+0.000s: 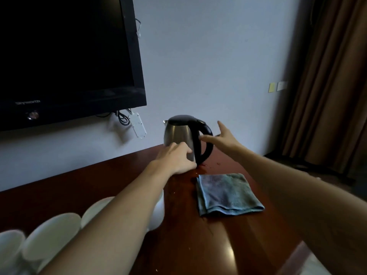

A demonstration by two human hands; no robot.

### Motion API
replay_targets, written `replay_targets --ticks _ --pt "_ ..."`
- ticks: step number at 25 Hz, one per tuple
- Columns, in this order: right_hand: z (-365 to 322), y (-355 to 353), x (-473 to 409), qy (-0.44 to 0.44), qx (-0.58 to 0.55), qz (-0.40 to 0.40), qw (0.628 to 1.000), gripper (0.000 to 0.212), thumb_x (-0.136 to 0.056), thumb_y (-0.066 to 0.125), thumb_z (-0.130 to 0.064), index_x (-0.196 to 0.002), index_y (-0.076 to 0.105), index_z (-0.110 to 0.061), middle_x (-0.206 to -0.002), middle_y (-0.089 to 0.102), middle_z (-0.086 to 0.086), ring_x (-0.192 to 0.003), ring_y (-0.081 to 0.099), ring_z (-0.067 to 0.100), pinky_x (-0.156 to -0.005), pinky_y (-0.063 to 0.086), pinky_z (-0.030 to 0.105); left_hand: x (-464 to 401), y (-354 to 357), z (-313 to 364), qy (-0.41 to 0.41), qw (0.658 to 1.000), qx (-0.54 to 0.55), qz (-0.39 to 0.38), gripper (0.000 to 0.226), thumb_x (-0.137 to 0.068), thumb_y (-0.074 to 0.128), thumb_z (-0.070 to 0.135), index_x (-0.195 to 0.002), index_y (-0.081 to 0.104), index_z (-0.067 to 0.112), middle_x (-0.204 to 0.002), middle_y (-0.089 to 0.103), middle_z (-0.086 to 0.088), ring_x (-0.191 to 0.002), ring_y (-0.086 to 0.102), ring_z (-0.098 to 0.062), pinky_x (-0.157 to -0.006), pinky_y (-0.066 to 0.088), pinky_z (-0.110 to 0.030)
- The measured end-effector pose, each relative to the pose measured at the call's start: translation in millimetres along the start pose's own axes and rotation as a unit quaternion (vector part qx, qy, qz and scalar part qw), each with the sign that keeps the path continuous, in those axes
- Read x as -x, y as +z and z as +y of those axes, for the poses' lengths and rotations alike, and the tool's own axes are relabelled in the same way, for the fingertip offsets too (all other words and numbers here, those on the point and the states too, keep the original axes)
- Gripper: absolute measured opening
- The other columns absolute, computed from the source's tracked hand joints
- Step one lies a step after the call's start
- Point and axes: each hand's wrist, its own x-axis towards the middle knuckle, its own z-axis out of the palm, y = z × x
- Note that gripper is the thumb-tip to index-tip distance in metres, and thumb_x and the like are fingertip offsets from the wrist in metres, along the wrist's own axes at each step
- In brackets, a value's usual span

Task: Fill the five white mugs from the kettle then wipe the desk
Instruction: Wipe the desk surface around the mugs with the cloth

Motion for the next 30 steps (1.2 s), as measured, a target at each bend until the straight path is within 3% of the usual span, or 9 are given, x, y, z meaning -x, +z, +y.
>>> replay_targets --ticks 3,5,6,9,11,13,17,20,30 --pt "29.3 -17.8 60.6 -0.028 0.132 0.02 0.991 0.068 -0.094 0.071 -0.032 -0.154 0.045 -0.014 -0.137 0.063 0.018 -0.119 0.061 0.025 -0.087 0.037 0.021 9.6 34.6 41.7 0.028 0.997 0.058 -0.05 0.046 -0.089 0.056 0.031 -0.134 0.063 0.023 -0.137 0.058 -0.012 -0.127 0.057 -0.037 -0.103 0.05 -0.046" --pt "54.0 -22.7 89.5 -0.073 0.227 -0.06 0.969 0.037 -0.1 0.062 -0.026 -0.133 0.067 -0.01 -0.128 0.069 0.012 -0.112 0.065 0.029 -0.081 0.04 0.026 15.2 59.7 70.6 0.034 0.994 0.039 -0.098 0.047 -0.092 0.048 0.019 -0.137 0.06 0.018 -0.143 0.056 -0.016 -0.132 0.054 -0.039 -0.109 0.046 -0.05" --pt "64.8 -24.4 96.9 -0.088 0.27 -0.108 0.953 0.032 -0.103 0.057 -0.026 -0.127 0.069 -0.01 -0.125 0.069 0.011 -0.114 0.064 0.032 -0.082 0.04 0.029 16.6 71.2 80.5 0.027 0.993 0.024 -0.115 0.047 -0.093 0.047 0.016 -0.139 0.058 0.016 -0.144 0.055 -0.017 -0.133 0.052 -0.039 -0.11 0.045 -0.051" --pt "86.5 -23.8 95.8 -0.082 0.332 -0.181 0.922 0.039 -0.107 0.044 -0.034 -0.141 0.057 -0.021 -0.136 0.058 0.01 -0.125 0.054 0.031 -0.095 0.038 0.034 12.2 87.5 83.4 0.011 0.986 -0.043 -0.16 0.055 -0.101 0.044 0.016 -0.155 0.038 0.01 -0.162 0.036 -0.014 -0.147 0.038 -0.035 -0.117 0.036 -0.044" --pt "88.4 -21.3 91.1 -0.083 0.383 -0.207 0.897 0.046 -0.107 0.038 -0.041 -0.151 0.044 -0.029 -0.14 0.051 0.015 -0.13 0.047 0.035 -0.103 0.037 0.041 9.6 90.1 75.8 0.003 0.978 -0.083 -0.193 0.062 -0.107 0.042 0.029 -0.164 0.02 0.018 -0.172 0.013 -0.006 -0.156 0.021 -0.031 -0.124 0.023 -0.044" --pt "89.3 -20.3 91.7 -0.074 0.418 -0.217 0.879 0.05 -0.107 0.034 -0.044 -0.155 0.038 -0.032 -0.143 0.048 0.018 -0.133 0.044 0.038 -0.106 0.039 0.047 17.9 94.7 71.9 0.001 0.973 -0.111 -0.201 0.065 -0.108 0.038 0.037 -0.165 0.009 0.026 -0.173 0.002 -0.001 -0.158 0.01 -0.028 -0.127 0.015 -0.047" --pt "87.0 -22.8 118.0 -0.07 0.432 -0.216 0.873 0.056 -0.106 0.03 -0.048 -0.161 0.025 -0.039 -0.165 0.028 0.016 -0.151 0.028 0.037 -0.119 0.03 0.049 48.2 98.9 78.6 -0.018 0.974 -0.127 -0.189 0.064 -0.109 0.033 0.037 -0.165 0.005 0.027 -0.173 -0.002 -0.001 -0.159 0.004 -0.024 -0.127 0.007 -0.051" --pt "79.7 -17.8 153.3 -0.069 0.436 -0.217 0.871 0.057 -0.106 0.03 -0.049 -0.162 0.02 -0.041 -0.171 0.013 0.014 -0.157 0.016 0.034 -0.124 0.022 0.048 86.3 96.0 78.4 -0.03 0.974 -0.13 -0.183 0.065 -0.108 0.035 0.037 -0.165 0.005 0.027 -0.173 -0.001 -0.001 -0.159 0.005 -0.025 -0.127 0.007 -0.052" --pt "18.3 28.4 265.5 -0.123 0.452 -0.241 0.85 0.055 -0.108 0.032 -0.043 -0.162 0.022 -0.038 -0.169 0.022 0.014 -0.147 0.035 0.039 -0.115 0.033 0.044 227.7 68.7 43.8 -0.081 0.977 -0.105 -0.168 0.069 -0.105 0.042 0.036 -0.165 0.009 0.027 -0.173 0.003 0.001 -0.159 0.008 -0.025 -0.126 0.007 -0.053"
